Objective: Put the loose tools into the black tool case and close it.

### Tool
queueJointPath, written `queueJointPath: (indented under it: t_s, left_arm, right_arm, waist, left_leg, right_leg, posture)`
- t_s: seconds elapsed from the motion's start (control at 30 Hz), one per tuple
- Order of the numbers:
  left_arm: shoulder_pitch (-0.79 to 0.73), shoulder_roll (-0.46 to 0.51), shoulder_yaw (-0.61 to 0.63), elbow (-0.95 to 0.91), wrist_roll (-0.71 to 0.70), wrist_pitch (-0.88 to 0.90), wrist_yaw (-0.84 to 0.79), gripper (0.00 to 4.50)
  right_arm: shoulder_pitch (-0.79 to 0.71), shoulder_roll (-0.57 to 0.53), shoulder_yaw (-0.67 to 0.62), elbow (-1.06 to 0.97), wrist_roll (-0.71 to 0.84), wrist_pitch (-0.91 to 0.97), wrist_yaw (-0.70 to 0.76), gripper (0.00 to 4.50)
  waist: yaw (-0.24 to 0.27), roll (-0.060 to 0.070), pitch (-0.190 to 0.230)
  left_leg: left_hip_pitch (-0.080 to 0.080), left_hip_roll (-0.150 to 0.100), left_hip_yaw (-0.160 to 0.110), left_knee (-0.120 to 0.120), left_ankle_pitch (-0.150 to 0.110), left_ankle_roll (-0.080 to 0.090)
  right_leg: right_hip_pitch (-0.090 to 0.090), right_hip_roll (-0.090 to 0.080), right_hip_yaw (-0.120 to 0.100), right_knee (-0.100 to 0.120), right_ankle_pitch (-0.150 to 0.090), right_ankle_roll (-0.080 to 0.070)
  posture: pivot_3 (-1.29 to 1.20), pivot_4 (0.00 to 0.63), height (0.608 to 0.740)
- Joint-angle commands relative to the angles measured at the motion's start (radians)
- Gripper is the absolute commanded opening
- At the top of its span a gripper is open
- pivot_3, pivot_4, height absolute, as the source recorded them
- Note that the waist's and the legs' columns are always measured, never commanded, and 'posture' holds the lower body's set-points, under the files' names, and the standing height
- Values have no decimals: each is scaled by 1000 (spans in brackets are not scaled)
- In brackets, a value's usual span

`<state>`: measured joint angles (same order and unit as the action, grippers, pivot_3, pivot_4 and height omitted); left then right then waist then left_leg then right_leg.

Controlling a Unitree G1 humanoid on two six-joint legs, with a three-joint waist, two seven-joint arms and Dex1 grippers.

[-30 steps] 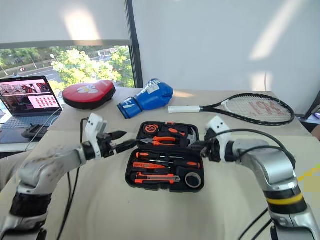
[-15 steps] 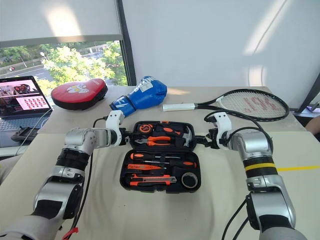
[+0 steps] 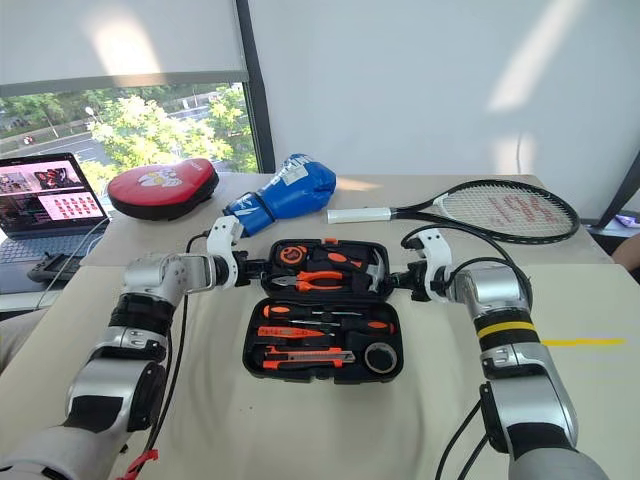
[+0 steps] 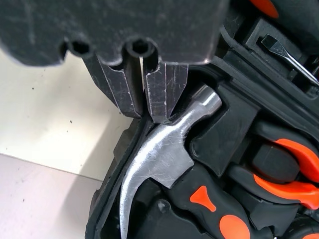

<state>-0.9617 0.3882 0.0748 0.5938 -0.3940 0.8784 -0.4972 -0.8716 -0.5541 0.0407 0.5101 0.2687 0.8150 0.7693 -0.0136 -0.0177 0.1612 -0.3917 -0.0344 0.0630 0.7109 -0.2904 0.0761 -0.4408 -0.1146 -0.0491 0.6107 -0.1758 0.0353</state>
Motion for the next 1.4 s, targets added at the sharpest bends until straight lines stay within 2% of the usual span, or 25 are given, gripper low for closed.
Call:
queueJointPath:
  t_s: [0.03,0.27,0.43,0.6,0.67,0.7,0.73,0.8,0.9,1.0,1.03,1.13,1.27,1.3,1.33,1.37,1.4]
  left_arm:
    - [59,0,-42,-210,-5,-154,-139,0]
    - [330,86,-124,-541,95,-545,-303,0]
    - [503,183,-131,-601,205,-855,-373,0]
    - [613,273,-99,-572,238,-1009,-430,0]
    - [649,297,-65,-565,208,-972,-431,699]
    - [669,313,-36,-565,169,-918,-441,789]
    - [687,328,-8,-564,135,-869,-450,1247]
    - [710,357,16,-562,105,-823,-474,1898]
    - [736,390,41,-565,75,-773,-507,2868]
    - [738,398,51,-565,49,-723,-523,4102]
    - [734,394,42,-573,49,-718,-524,4391]
    - [718,382,36,-611,19,-662,-526,4457]
    - [729,411,39,-704,-80,-510,-579,4457]
    - [731,421,39,-725,-104,-471,-593,4500]
    - [730,429,40,-741,-124,-438,-602,4500]
    - [730,435,41,-753,-138,-413,-606,4500]
    - [729,449,46,-771,-160,-392,-628,4243]
  right_arm:
    - [69,-15,-23,-196,15,-139,51,31]
    - [334,-53,-57,-608,-15,-338,28,31]
    - [536,-119,-84,-791,-110,-477,-11,31]
    - [707,-226,-116,-868,-211,-634,-2,31]
    - [784,-263,-146,-903,-228,-661,8,0]
    - [842,-293,-173,-929,-239,-672,24,0]
    - [896,-319,-205,-951,-242,-684,44,0]
    - [962,-342,-257,-982,-206,-662,66,785]
    - [1067,-380,-332,-1014,-180,-641,118,1691]
    - [1094,-343,-369,-1042,-129,-609,106,2824]
    - [1116,-352,-360,-1063,-127,-601,124,3037]
    - [1188,-364,-393,-1159,-32,-481,183,3041]
    - [1299,-408,-516,-1316,222,-257,304,3041]
    - [1301,-423,-520,-1347,291,-205,314,2538]
    - [1295,-436,-515,-1372,345,-167,315,2347]
    - [1287,-447,-514,-1387,383,-138,312,1888]
    - [1264,-463,-487,-1412,426,-108,301,1531]
  waist:
    - [1,0,0]
    - [1,0,0]
    - [3,0,0]
    - [14,0,0]
    - [17,0,0]
    - [19,1,0]
    - [22,1,0]
    - [28,1,1]
    - [37,-2,1]
    - [38,-2,1]
    - [38,-2,1]
    - [38,-2,1]
    - [40,-2,1]
    - [40,-3,1]
    - [38,-4,1]
    - [36,-4,1]
    - [34,-5,1]
  left_leg:
    - [-1,0,0,-1,0,0]
    - [-11,0,1,0,0,-1]
    - [-11,0,2,0,0,-1]
    - [-7,0,4,2,0,0]
    - [-3,1,4,2,0,0]
    - [1,2,4,2,-1,1]
    - [4,3,4,1,-2,3]
    - [4,4,4,1,-4,5]
    - [3,5,3,5,-4,6]
    - [4,6,3,6,-5,7]
    - [4,6,3,6,-5,7]
    - [5,7,3,5,-5,6]
    - [3,9,2,5,-5,6]
    - [4,10,2,5,-5,6]
    - [4,11,2,5,-5,6]
    - [4,12,2,5,-7,6]
    - [4,13,2,5,-8,6]
  right_leg:
    - [-1,0,0,0,0,0]
    - [-14,0,0,1,0,0]
    - [-14,1,0,0,0,0]
    - [-10,0,2,-2,0,0]
    - [-5,0,3,-1,0,-1]
    - [-2,0,3,-2,-1,-1]
    - [2,0,3,-2,-1,-2]
    - [2,0,3,-2,-2,-2]
    - [4,0,1,-2,-2,-2]
    - [5,-2,3,-2,-2,-2]
    - [5,-2,3,-2,-2,-2]
    - [4,-1,5,-1,-1,-3]
    - [3,-1,4,-1,-1,-4]
    - [3,-1,5,-1,-1,-4]
    - [4,-1,5,-2,-1,-4]
    - [4,-2,5,-2,0,-5]
    - [4,-1,5,-3,0,-6]
  posture:
    - [0,150,740]
    - [0,150,740]
    - [0,150,740]
    - [0,150,740]
    - [0,150,740]
    - [0,150,740]
    - [0,150,740]
    - [0,150,740]
    - [0,150,740]
    - [0,150,740]
    - [0,150,740]
    - [0,150,740]
    - [0,150,740]
    - [0,150,740]
    - [0,150,740]
    - [0,150,740]
    - [0,150,740]
